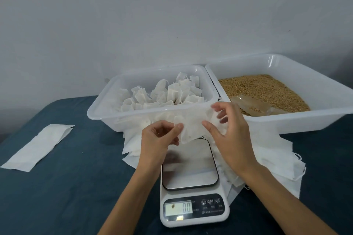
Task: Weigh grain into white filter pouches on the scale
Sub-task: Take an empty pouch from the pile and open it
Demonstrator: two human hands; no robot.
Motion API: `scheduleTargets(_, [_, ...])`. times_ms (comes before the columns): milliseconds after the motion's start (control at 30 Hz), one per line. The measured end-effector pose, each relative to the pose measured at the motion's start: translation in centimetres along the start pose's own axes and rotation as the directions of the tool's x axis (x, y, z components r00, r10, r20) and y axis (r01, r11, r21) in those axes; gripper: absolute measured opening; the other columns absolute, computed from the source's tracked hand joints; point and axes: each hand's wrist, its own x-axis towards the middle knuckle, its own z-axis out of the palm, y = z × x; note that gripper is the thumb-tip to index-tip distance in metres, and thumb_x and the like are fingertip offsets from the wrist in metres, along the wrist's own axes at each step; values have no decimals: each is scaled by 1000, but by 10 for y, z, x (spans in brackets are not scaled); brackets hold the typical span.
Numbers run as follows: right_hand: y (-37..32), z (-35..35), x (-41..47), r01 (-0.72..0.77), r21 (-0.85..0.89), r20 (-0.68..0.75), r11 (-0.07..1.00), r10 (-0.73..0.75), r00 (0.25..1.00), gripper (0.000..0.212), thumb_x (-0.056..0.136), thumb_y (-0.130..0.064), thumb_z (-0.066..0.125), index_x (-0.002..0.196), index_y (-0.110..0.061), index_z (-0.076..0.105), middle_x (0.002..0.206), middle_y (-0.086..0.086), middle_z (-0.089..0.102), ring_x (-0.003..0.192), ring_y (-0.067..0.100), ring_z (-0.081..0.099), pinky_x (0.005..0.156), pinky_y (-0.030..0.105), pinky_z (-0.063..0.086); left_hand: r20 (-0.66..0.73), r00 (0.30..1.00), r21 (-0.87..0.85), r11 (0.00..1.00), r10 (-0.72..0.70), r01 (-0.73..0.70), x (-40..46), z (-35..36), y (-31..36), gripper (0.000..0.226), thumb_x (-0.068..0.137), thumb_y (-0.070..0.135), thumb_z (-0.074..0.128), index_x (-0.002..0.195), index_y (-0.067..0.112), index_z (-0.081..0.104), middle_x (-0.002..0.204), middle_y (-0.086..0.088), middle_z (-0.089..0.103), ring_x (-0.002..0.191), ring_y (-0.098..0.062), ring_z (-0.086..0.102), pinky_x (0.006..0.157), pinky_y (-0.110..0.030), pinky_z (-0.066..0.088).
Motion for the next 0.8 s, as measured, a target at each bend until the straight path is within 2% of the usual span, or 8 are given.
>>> scheduleTargets(33, [-1, 0, -1, 41, 43, 23, 998, -42, 999, 23, 88, -22, 77, 105, -21, 61, 99, -9, 61, 87, 11, 58, 78, 20, 48, 10, 1000, 5, 1000, 12, -12, 0, 1, 0, 27, 88, 9, 80, 64, 16, 70, 62, -4, 60, 56, -18, 56, 61, -25, 53])
scheduleTargets(100, [-6, 0, -4, -61, 247, 196, 967, 11, 980, 15, 89, -29, 76, 95, -22, 65, 87, -6, 67, 80, 16, 64, 75, 30, 54, 66, 997, 9, 1000, 29, -29, -4, 5, 0, 24, 88, 8, 79, 66, 12, 69, 62, -5, 61, 56, -17, 57, 61, -26, 53])
scheduleTargets(200, [-10, 5, -8, -199, 300, 405, 933, 64, 912, 22, 88, -41, 75, 101, -25, 67, 90, -5, 71, 86, 17, 70, 78, 36, 58, 188, 981, 7, 999, 42, -45, -10, 11, -2, 17, 94, 6, 73, 78, -1, 73, 69, -13, 65, 63, -18, 59, 65, -27, 54])
scheduleTargets(367, [-7, 4, -6, -231, 397, 358, 888, 82, 930, 17, 88, -27, 78, 100, -20, 67, 88, 1, 75, 83, 20, 73, 79, 33, 59, 214, 975, 24, 997, 60, -67, -11, 12, -4, 16, 98, 3, 68, 85, -6, 73, 73, -13, 66, 67, -20, 60, 70, -27, 56])
scheduleTargets(500, [-5, 3, -3, -248, 426, 307, 870, 118, 944, 13, 94, -12, 69, 97, -20, 59, 81, 5, 76, 73, 23, 74, 74, 33, 59, 164, 985, -22, 999, 45, -42, -12, 13, -1, 24, 95, 22, 68, 78, 4, 69, 68, -6, 64, 65, -19, 60, 69, -28, 57])
scheduleTargets(600, [-6, 1, -2, -255, 463, 329, 849, 102, 939, 11, 94, -25, 70, 99, -22, 60, 88, 5, 77, 80, 24, 75, 76, 30, 59, 173, 983, -30, 998, 58, -54, -11, 12, 0, 25, 91, 26, 69, 78, 6, 69, 67, -6, 64, 64, -18, 59, 69, -28, 56])
scheduleTargets(700, [-11, 2, -5, -248, 421, 382, 872, 78, 921, 26, 87, -44, 76, 100, -25, 66, 91, 2, 77, 88, 20, 74, 80, 33, 59, 187, 978, 35, 995, 87, -95, -12, 13, -3, 21, 97, 18, 69, 81, 4, 72, 68, -9, 63, 64, -18, 57, 68, -29, 54])
scheduleTargets(800, [-12, 3, -6, -237, 401, 365, 885, 82, 927, 26, 84, -37, 81, 95, -21, 63, 88, 3, 76, 86, 21, 75, 83, 40, 61, 191, 975, 65, 989, 118, -133, -11, 13, -5, 22, 98, 20, 67, 83, 5, 74, 68, -11, 62, 64, -17, 56, 67, -29, 52])
